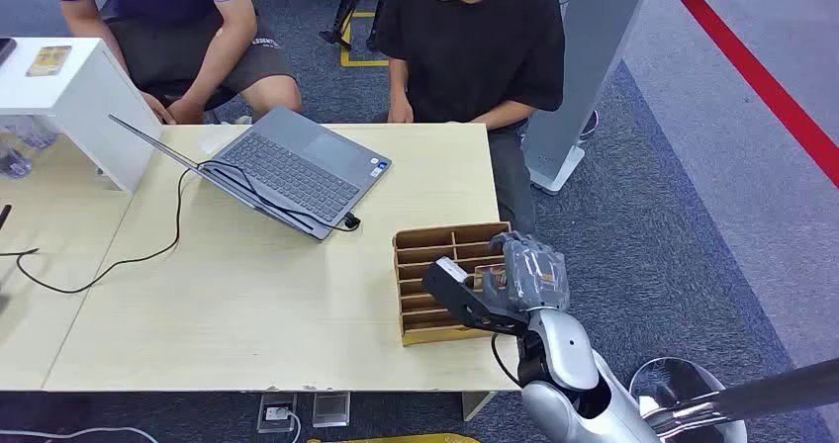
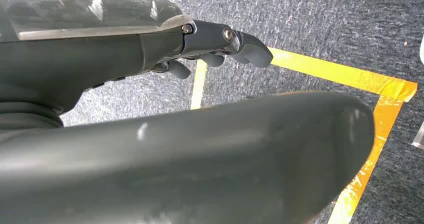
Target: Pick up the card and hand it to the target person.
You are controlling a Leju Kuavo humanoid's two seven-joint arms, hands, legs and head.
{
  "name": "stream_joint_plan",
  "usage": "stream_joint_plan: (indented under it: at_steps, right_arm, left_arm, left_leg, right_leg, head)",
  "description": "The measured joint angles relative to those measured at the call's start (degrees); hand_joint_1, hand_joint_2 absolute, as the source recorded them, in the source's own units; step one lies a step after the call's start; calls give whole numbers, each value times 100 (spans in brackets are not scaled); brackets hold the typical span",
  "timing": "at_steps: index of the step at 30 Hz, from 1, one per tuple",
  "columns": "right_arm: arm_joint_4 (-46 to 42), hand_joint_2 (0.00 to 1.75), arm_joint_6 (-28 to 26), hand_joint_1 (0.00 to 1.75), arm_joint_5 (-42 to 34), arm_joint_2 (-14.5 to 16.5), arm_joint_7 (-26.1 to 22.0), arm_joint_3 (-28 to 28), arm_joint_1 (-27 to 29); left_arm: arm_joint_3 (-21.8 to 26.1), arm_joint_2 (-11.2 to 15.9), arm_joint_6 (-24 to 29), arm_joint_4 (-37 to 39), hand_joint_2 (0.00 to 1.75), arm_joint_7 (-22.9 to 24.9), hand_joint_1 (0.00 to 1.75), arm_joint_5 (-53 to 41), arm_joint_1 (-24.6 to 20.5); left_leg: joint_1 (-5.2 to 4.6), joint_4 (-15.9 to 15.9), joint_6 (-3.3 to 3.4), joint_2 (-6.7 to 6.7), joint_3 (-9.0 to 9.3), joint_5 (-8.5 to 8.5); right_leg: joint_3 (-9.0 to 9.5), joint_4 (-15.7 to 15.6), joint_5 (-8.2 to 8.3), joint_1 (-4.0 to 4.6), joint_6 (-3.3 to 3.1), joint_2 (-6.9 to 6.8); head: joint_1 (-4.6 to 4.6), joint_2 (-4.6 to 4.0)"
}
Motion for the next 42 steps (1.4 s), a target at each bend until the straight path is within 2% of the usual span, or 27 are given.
stream_joint_plan:
  at_steps: [4,10,19,42]
  right_arm:
    - [11,175,9,72,-1,26,0,0,-19]
    - [136,175,46,73,-66,64,0,5,-137]
    - [433,175,55,89,-128,108,0,15,-278]
    - [744,175,177,93,-92,140,4,-48,-231]
  left_arm:
    - [-26,0,-11,0,0,0,0,0,0]
    - [-59,0,-48,0,0,0,0,3,-2]
    - [-130,0,-57,0,0,4,0,36,-5]
    - [-283,5,-83,0,0,19,0,102,-6]
  left_leg:
    - [0,0,0,0,0,0]
    - [0,0,0,0,-1,0]
    - [0,0,0,0,-2,0]
    - [0,0,0,0,0,0]
  right_leg:
    - [0,0,0,0,0,0]
    - [1,0,0,0,0,0]
    - [0,0,0,0,0,-1]
    - [0,0,0,0,0,0]
  head:
    - [-3,0]
    - [1,0]
    - [-1,0]
    - [1,2]
